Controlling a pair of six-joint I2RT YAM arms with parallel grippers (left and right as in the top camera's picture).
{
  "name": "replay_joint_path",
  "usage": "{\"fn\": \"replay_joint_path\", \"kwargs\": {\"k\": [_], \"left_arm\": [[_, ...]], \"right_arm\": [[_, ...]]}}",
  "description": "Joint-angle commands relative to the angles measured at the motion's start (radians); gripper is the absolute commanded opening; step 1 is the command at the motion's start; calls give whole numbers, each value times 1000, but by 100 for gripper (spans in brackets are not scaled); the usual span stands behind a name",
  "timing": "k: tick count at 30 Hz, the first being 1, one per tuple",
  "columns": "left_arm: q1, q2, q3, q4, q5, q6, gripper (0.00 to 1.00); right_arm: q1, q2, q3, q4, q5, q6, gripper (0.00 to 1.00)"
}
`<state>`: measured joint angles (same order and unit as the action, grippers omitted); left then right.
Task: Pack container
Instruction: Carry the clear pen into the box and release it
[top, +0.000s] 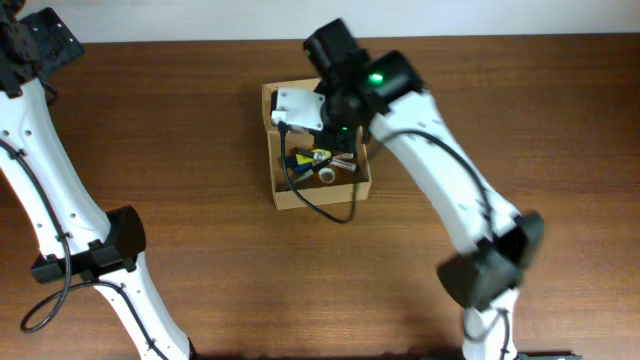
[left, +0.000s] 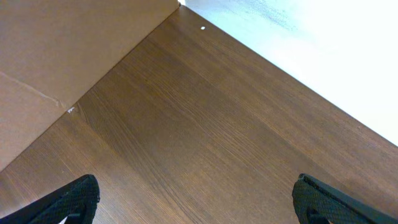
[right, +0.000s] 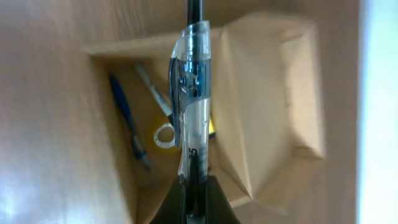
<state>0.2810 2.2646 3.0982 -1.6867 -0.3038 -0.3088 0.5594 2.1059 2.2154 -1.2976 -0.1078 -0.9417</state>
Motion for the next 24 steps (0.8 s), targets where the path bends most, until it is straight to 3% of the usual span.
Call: {"fn": "replay_joint_path", "kwargs": {"k": [1, 10, 18, 24], "left_arm": [[3, -8, -3, 0, -6, 11, 100], [3, -8, -3, 0, -6, 11, 100], [3, -8, -3, 0, -6, 11, 100], [3, -8, -3, 0, -6, 11, 100]], "right_arm": [[-13, 104, -18, 8, 24, -42, 4], [-18, 246, -18, 23, -27, -34, 4], [-19, 283, -18, 113, -27, 116, 4], [-25, 293, -18, 138, -27, 132, 4]]}}
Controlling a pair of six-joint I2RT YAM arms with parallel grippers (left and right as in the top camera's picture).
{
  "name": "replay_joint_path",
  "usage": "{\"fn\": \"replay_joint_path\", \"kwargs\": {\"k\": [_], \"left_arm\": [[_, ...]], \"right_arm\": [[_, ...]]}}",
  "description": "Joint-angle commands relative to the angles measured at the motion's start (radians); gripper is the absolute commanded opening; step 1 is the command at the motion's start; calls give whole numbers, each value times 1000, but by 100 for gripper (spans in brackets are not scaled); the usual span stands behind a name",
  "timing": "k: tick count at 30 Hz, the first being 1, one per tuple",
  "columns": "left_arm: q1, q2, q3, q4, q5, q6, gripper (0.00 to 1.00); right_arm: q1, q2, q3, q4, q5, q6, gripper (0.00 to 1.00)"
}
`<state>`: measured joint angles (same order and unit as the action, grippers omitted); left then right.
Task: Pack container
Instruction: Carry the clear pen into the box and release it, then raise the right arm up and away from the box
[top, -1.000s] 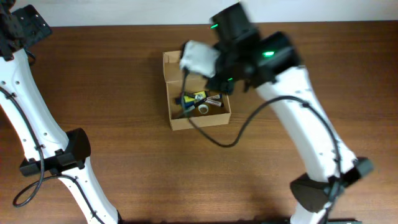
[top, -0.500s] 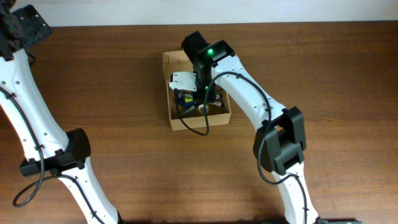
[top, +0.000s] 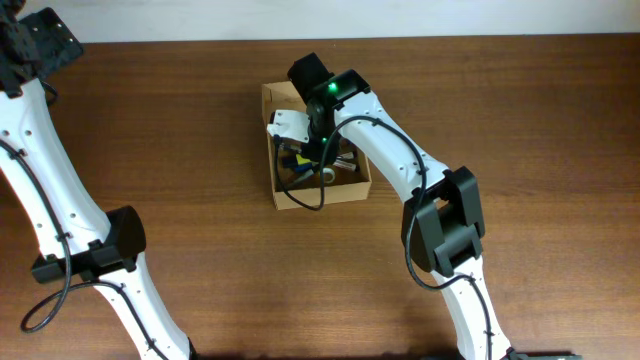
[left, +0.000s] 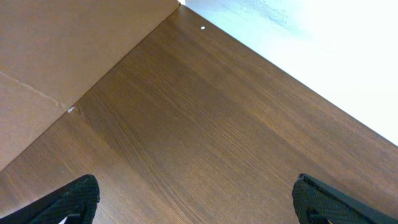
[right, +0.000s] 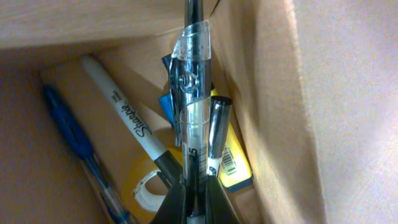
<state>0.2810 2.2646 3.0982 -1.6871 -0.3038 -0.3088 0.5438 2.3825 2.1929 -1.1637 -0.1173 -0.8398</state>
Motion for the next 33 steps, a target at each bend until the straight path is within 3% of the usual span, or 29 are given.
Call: {"fn": "replay_joint_path", "kwargs": {"k": [1, 8, 11, 13, 21, 24, 28, 33], "left_arm": [[3, -8, -3, 0, -6, 11, 100], [3, -8, -3, 0, -6, 11, 100], [3, -8, -3, 0, -6, 11, 100], [3, -8, -3, 0, -6, 11, 100], [3, -8, -3, 0, -6, 11, 100], [3, -8, -3, 0, -7, 11, 100], [3, -8, -3, 0, -6, 11, 100], [3, -8, -3, 0, -6, 11, 100]], "right_arm": [[-12, 23, 4, 5, -17, 30, 4], [-23, 41, 4, -2, -17, 38, 5], [-22, 40, 5, -2, -17, 73, 46], [-19, 36, 7, -3, -8, 111, 52], [-13, -53, 102, -97, 92, 204, 52], [-8, -139, 169, -101, 104, 278, 58], [-8, -275, 226, -105, 122, 352, 58], [-37, -432, 227, -103, 156, 422, 46]]}}
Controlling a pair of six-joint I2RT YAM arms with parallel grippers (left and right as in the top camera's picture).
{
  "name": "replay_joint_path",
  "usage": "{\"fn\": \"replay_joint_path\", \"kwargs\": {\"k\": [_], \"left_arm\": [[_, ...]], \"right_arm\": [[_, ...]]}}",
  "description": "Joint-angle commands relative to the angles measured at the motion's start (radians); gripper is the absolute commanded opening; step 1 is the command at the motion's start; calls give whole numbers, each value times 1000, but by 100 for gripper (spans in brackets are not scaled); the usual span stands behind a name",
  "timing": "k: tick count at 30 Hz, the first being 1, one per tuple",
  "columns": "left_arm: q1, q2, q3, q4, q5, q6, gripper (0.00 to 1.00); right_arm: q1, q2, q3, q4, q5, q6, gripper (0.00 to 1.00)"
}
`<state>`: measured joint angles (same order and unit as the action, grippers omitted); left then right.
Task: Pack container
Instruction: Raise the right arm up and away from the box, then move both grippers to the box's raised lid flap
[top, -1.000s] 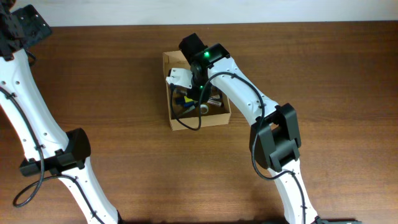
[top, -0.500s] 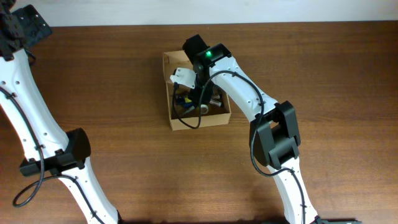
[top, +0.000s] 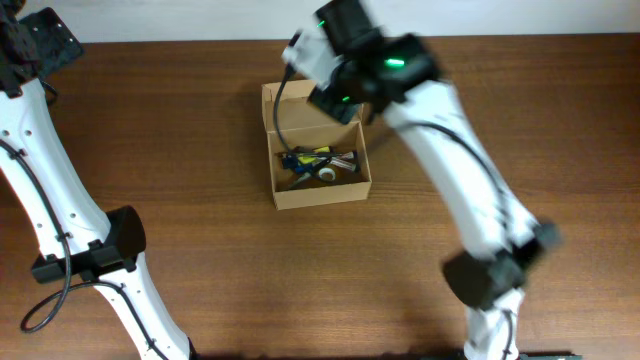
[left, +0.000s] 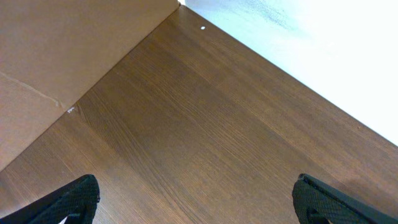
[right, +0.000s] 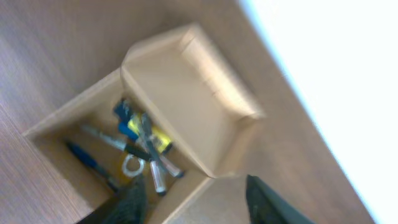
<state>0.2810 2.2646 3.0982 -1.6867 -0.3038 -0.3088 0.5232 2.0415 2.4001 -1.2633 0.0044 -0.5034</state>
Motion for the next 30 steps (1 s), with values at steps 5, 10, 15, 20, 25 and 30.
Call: {"fn": "replay_joint_path", "kwargs": {"k": [5, 10, 15, 20, 25, 30], "left_arm": [[3, -8, -3, 21, -6, 11, 100], [3, -8, -3, 115, 170, -23, 100], [3, -8, -3, 122, 421, -23, 100], [-9, 13, -25, 111, 466, -23, 19], [-55, 77, -160, 127, 570, -22, 11], [-86, 171, -341, 214, 817, 12, 2]], "right_arm": [[-104, -155, 20, 4, 34, 187, 33], [-280, -146, 0, -21, -82, 475, 21], [-470, -91, -32, -75, -329, 605, 4], [-573, -17, -41, -153, -390, 629, 4], [-570, 77, -41, -155, -396, 629, 4], [-568, 209, -41, -147, -554, 629, 4]]}}
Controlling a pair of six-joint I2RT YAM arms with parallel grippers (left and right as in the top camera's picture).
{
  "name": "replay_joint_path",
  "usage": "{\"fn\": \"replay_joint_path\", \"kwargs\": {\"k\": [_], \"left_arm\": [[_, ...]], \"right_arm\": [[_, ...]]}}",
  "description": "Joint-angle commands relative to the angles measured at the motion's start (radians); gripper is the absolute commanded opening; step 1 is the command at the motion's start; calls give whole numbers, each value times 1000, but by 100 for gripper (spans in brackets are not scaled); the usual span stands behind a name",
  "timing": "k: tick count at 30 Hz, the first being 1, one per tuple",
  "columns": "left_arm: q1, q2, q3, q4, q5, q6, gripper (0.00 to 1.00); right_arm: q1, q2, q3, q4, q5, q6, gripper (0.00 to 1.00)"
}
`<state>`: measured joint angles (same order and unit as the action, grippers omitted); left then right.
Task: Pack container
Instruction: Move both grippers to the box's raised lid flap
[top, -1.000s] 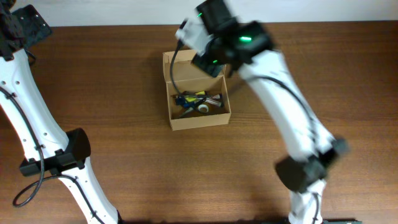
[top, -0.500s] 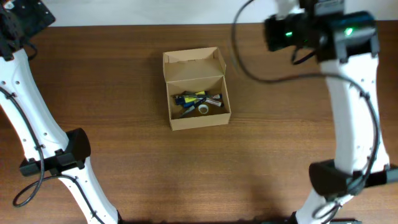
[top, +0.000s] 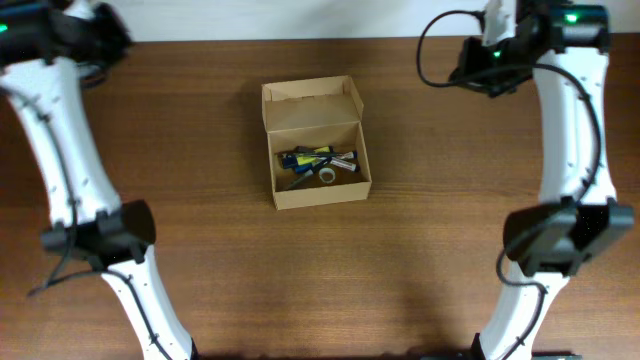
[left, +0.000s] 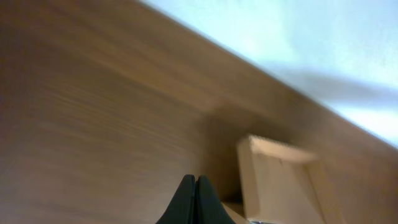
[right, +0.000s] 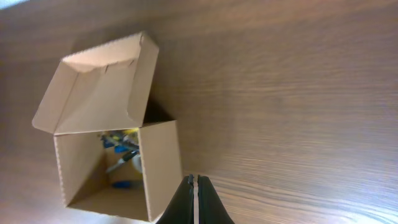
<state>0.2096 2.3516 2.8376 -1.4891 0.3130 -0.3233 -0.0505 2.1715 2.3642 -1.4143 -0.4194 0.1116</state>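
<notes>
The open cardboard box (top: 315, 140) stands mid-table with its lid flap (top: 310, 103) leaning back. Inside lie several pens and markers (top: 318, 158) and a tape roll (top: 327, 176). My right gripper (right: 194, 182) is shut and empty, off at the table's back right, and its view looks down at the box (right: 158, 162). My left gripper (left: 196, 183) is also shut and empty, out at the back left. Its blurred view shows a corner of the box (left: 273, 180) ahead.
Brown wooden table (top: 200, 260) all round the box. A pale wall or floor strip (top: 250, 20) runs along the back edge. The right arm's black cable (top: 440, 40) loops near its wrist.
The right gripper was open just above and behind the box; now it is shut and empty at the back right. The left gripper was open facing the table's corner; now it is shut and faces the box.
The right gripper first held a clear pen above the box, then held it down inside among the other pens. Then it was open above the box with the pen left inside. Now both grippers are shut and well away from the box.
</notes>
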Motion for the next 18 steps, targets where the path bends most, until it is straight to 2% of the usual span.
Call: {"fn": "replay_joint_path", "kwargs": {"k": [1, 4, 7, 18], "left_arm": [[-18, 102, -108, 34, 249, 26, 2], [-25, 175, -177, 76, 375, 26, 1], [-31, 251, -191, 75, 426, 26, 2], [-106, 439, -191, 111, 549, 26, 2]], "right_arm": [[4, 107, -5, 10, -175, 14, 4], [3, 187, -5, 35, -313, 22, 4], [6, 249, -5, 52, -385, 29, 4], [27, 372, -6, 97, -416, 55, 4]]}}
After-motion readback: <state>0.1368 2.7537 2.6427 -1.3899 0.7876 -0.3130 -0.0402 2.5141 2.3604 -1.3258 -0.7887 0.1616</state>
